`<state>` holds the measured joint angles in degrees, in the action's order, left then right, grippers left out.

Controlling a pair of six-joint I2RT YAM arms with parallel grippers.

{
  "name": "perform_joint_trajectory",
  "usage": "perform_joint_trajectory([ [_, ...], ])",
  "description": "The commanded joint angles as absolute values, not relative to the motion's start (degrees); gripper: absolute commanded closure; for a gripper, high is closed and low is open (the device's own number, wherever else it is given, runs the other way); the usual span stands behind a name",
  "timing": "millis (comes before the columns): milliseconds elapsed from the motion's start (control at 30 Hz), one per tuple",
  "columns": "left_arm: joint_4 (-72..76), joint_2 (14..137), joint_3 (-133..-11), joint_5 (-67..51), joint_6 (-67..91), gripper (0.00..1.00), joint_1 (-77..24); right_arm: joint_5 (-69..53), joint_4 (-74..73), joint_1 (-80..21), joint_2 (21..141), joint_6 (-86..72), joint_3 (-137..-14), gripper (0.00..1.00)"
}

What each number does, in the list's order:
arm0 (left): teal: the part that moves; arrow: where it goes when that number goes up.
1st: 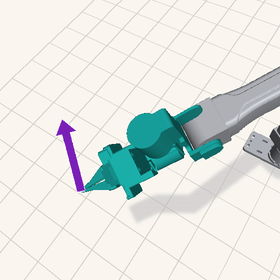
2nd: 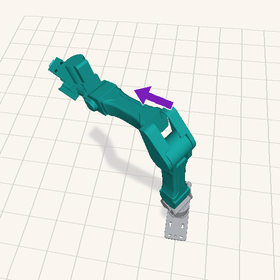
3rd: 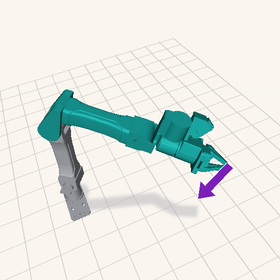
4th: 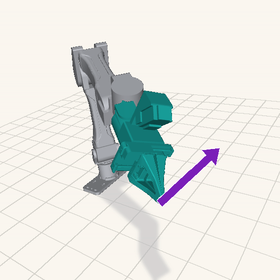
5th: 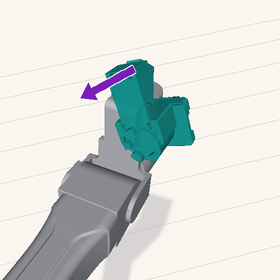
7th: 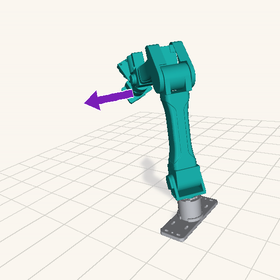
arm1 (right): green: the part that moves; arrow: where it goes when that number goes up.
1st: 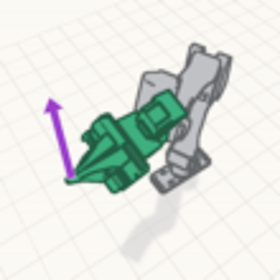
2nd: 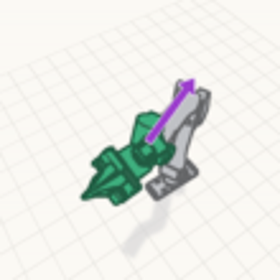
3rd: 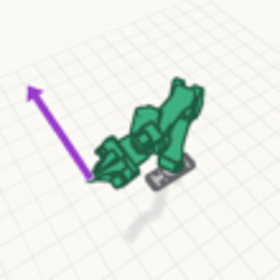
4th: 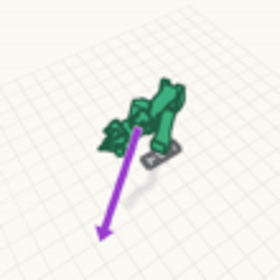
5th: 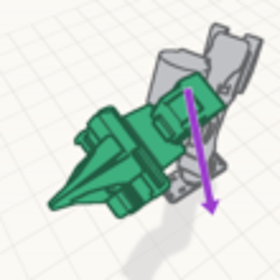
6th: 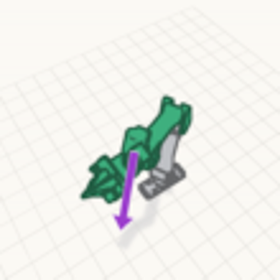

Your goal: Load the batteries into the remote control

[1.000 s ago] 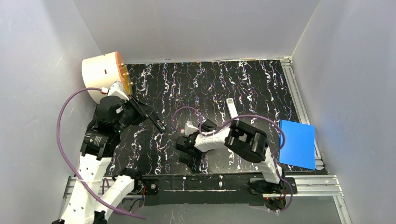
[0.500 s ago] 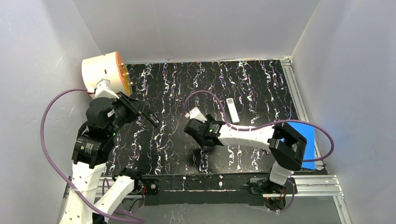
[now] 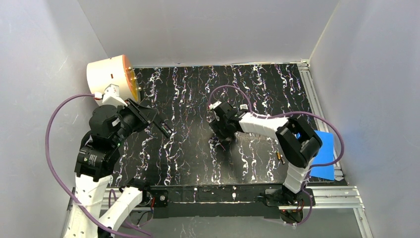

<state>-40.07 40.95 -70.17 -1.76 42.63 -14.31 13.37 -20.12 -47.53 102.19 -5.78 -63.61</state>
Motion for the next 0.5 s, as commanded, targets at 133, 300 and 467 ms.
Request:
perform_joint_trajectory([
  [133,-37.1,43.0,-67.7,-10.1,43.1,1.00,-14.0,0.5,-24.2,-44.8,110.5,5.6,-72.1,0.24],
  [300,-36.6,44.1,-67.9,-11.2,42.2,1.00,-14.0,-2.0,-29.9,-44.7,111.7,5.6,-73.9,0.26],
  [467,-35.2,44.4,-66.5,-12.1,42.6,1.00,-14.0,-1.0,-33.3,-44.7,110.3,5.8,-72.3,0.24],
])
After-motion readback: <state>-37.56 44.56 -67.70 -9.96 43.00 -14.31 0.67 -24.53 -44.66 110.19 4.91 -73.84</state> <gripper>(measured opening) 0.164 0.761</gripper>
